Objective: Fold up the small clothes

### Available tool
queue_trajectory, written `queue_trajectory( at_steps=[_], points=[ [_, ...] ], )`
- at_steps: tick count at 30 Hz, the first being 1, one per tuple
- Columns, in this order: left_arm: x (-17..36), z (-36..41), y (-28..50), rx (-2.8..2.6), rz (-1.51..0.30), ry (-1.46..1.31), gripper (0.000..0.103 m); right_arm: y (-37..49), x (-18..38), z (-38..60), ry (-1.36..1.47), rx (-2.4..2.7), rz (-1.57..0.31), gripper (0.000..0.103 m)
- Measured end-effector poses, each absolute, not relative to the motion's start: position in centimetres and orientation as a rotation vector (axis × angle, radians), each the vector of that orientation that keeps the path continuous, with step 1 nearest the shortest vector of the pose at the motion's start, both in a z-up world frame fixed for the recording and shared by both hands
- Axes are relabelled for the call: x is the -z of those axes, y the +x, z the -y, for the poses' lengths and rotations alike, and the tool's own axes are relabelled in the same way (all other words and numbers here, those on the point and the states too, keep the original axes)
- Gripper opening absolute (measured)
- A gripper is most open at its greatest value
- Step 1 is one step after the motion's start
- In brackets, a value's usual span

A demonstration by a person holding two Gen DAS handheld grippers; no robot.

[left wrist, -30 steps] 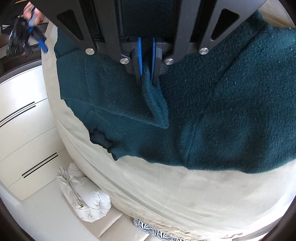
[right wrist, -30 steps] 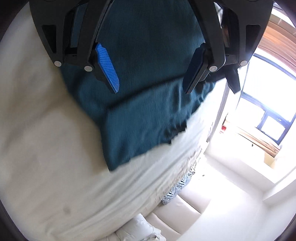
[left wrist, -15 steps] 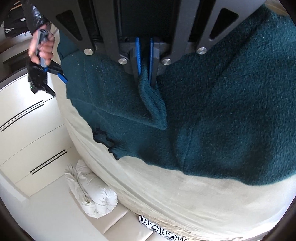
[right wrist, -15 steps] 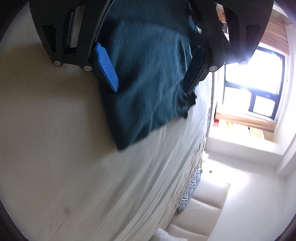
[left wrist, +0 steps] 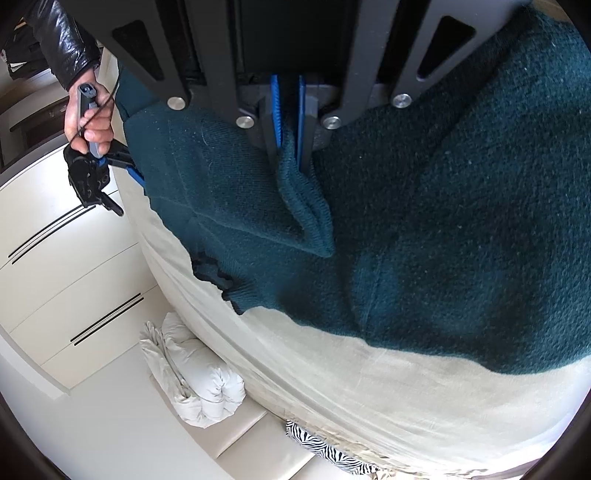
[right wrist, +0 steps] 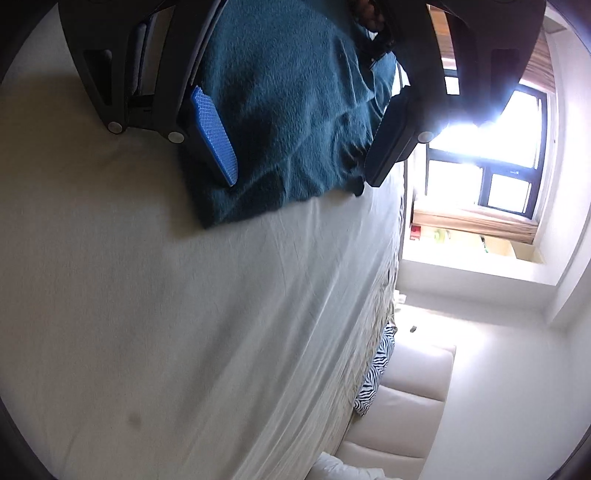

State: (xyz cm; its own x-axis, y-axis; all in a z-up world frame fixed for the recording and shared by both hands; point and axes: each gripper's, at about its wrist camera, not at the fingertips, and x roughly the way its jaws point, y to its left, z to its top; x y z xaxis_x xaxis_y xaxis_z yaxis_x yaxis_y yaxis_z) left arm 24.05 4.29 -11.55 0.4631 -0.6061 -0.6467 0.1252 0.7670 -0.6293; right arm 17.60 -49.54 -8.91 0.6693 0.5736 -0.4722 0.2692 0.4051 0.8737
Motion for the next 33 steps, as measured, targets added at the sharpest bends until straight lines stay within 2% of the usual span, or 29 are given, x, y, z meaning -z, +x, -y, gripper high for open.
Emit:
queue_trajectory(
  at_steps=[14, 16, 17, 18, 19, 20, 21, 26, 30, 33],
  points=[
    [11.0, -4.4, 23.6, 0.484, -0.988, -0.563, 0.012, 5.5, 9.1, 44.5, 1.265, -0.34, -0.846, 0.071],
    [10.1, -5.0, 22.8, 0.459, -0.986, -0.541, 0.024, 3.6, 8.2, 43.4, 1.279, -0.335, -0.817, 0.071],
    [9.3, -5.6, 22.0, 0.444, -0.97, -0.546, 0.038, 2.5, 7.5, 42.8, 1.266, -0.338, -0.804, 0.071],
    [8.5, -6.5, 21.2, 0.429, -0.95, -0.564, 0.057, 1.1, 7.4, 41.8, 1.251, -0.349, -0.8, 0.071],
    [7.8, -7.4, 20.3, 0.414, -0.921, -0.589, 0.065, 0.1, 7.3, 41.0, 1.248, -0.363, -0.802, 0.073],
    [6.9, -8.8, 19.0, 0.399, -0.876, -0.627, 0.08, -0.7, 7.3, 39.9, 1.248, -0.375, -0.806, 0.073],
    [6.2, -10.6, 17.6, 0.372, -0.825, -0.672, 0.087, -1.5, 7.0, 38.5, 1.242, -0.387, -0.812, 0.073],
    [6.4, -20.6, 11.5, 0.233, -0.683, -0.971, 0.088, -3.1, 6.6, 31.0, 1.2, -0.444, -0.86, 0.073],
    [8.6, -28.5, 8.2, 0.118, -0.637, -1.211, 0.081, -3.0, 6.6, 25.7, 1.179, -0.48, -0.907, 0.073],
    [9.5, -32.9, 6.1, -0.014, -0.581, -1.307, 0.081, -2.1, 6.4, 22.3, 1.151, -0.494, -0.928, 0.073]
  ],
)
